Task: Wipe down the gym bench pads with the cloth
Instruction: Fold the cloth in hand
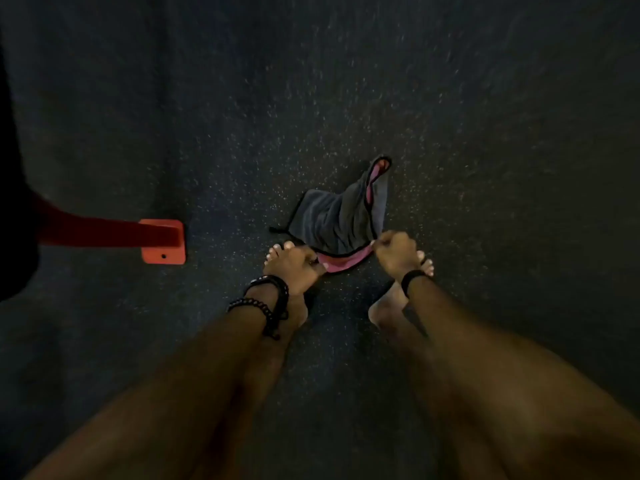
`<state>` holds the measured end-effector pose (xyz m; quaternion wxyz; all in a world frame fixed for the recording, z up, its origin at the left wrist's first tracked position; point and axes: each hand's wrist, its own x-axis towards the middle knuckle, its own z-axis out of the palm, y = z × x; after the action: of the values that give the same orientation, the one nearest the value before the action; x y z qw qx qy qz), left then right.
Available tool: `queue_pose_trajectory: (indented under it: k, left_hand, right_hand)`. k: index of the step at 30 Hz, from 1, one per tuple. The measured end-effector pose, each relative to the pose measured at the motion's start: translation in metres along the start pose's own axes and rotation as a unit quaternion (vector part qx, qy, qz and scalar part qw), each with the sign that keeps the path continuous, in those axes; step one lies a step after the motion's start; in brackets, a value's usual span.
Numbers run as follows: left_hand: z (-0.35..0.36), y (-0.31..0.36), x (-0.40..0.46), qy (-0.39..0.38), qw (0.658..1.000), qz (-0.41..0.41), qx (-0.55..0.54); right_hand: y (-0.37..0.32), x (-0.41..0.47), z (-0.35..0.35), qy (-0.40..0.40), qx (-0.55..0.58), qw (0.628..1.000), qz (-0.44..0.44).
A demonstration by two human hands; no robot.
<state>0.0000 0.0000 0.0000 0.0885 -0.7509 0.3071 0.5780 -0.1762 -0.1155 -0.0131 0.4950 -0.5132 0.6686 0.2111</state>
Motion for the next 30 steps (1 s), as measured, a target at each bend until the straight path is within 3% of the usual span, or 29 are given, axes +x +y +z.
queue_pose_trajectory:
  k: [6, 10, 15, 21, 26, 30]
  left_hand:
    - [0.068, -0.022, 0.111, 0.004, 0.997, -0.074, -0.038]
    - [0.068, -0.012, 0.109, -0.003, 0.995, -0.104, 0.011]
    - [0.027, 0.021, 0.020, 0.021, 0.996, -0.012, 0.083]
    - [-0.095, 0.120, -0.164, 0.040, 0.989, 0.141, 0.033]
    - [-0.196, 0.220, -0.296, 0.068, 0.954, 0.285, 0.062]
    - [-0.249, 0.259, -0.371, 0.063, 0.932, 0.355, 0.042]
  right_hand:
    - [0.023, 0.114, 0.052, -0.004, -0.001, 0.998, 0.060]
    - [0.021, 0.110, 0.064, 0.032, -0.076, 0.996, 0.035]
    - [0.003, -0.004, 0.017, -0.014, -0.155, 0.983, -0.094]
    - [-0.093, -0.180, -0.148, -0.128, -0.176, 0.958, -0.185]
    - [-0.170, -0.328, -0.272, -0.075, -0.245, 0.924, -0.285]
    - [-0.197, -0.431, -0.339, -0.004, -0.247, 0.898, -0.363]
